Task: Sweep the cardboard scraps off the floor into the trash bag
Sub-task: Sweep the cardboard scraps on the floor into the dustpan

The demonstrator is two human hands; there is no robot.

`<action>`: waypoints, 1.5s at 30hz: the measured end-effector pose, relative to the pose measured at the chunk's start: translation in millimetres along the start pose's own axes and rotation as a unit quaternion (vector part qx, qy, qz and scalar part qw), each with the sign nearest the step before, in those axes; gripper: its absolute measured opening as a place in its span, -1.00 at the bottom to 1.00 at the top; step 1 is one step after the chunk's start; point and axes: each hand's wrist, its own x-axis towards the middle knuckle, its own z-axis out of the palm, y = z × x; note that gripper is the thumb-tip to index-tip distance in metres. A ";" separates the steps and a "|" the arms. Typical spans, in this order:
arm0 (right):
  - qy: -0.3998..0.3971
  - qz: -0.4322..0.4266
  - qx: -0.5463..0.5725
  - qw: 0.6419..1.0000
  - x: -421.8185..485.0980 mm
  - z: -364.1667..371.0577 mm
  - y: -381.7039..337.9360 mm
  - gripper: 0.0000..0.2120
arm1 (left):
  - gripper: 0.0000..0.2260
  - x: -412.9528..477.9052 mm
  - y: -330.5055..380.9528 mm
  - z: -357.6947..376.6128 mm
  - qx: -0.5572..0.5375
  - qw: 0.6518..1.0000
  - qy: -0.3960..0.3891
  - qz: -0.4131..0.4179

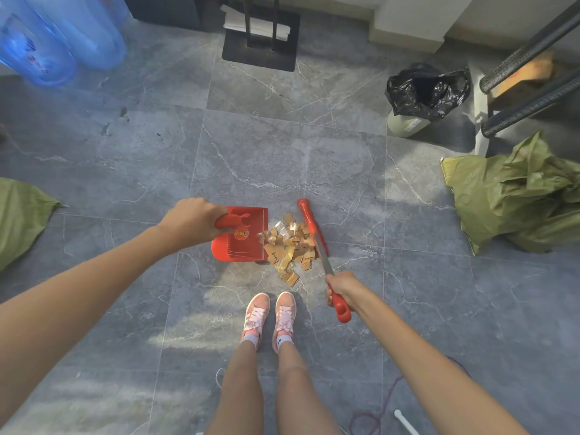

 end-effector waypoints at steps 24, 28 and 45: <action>-0.153 -0.003 0.214 0.965 -41.5 70.7 27.2 -0.85 | -0.75 -2.6 2.3 3.5 0.002 1.000 -0.019 -0.021; -0.173 0.039 0.290 0.940 -50.3 28.6 49.9 -0.80 | -0.69 -24.9 -11.3 15.7 0.002 1.000 0.011 -0.011; -0.214 0.044 0.401 0.889 -98.0 -94.2 68.3 -0.17 | -0.63 -99.7 -82.4 1.4 0.023 0.989 0.131 -0.069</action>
